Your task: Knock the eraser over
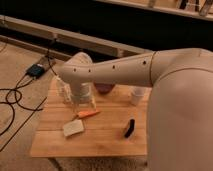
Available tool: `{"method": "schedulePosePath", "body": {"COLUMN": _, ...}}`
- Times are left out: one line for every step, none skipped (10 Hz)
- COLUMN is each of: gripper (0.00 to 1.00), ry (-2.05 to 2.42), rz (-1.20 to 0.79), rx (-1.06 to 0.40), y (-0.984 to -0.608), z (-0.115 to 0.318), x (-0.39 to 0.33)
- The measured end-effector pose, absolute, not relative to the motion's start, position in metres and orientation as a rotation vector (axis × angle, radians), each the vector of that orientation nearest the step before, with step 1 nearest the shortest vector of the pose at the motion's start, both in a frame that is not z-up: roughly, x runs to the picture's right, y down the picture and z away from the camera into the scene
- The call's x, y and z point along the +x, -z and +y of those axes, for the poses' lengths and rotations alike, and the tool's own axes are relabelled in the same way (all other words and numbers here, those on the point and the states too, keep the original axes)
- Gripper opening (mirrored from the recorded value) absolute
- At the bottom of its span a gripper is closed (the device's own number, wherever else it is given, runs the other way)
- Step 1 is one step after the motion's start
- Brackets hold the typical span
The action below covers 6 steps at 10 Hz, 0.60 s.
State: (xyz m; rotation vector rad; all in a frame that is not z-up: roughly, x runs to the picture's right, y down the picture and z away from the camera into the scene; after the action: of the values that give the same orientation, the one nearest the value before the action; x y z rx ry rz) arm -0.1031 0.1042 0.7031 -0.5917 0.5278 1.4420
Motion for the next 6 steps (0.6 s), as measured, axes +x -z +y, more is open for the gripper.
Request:
{"method": "schedulePosePath", "body": {"gripper": 0.65, "ry": -1.442, "rz": 0.528, "rx": -0.592, "y": -0.7031, "z": 0.1042, "x": -0.1031}}
{"method": "schedulePosePath", "body": {"gripper": 0.65, "ry": -1.442, "rz": 0.528, "rx": -0.592, "y": -0.7031, "z": 0.1042, "x": -0.1031}}
{"method": "schedulePosePath", "body": {"gripper": 0.65, "ry": -1.442, "rz": 0.528, "rx": -0.592, "y": -0.7031, "z": 0.1042, "x": -0.1030}}
{"method": "schedulePosePath", "body": {"gripper": 0.65, "ry": -1.442, "rz": 0.528, "rx": -0.591, "y": -0.7032, "z": 0.1042, "x": -0.1030}}
{"method": "schedulePosePath", "body": {"gripper": 0.65, "ry": -1.440, "rz": 0.533, "rx": -0.593, "y": -0.7052, "z": 0.1059, "x": -0.1004}}
{"method": "schedulePosePath", "body": {"gripper": 0.65, "ry": -1.437, "rz": 0.540, "rx": -0.591, "y": -0.7086, "z": 0.1075, "x": -0.0946}}
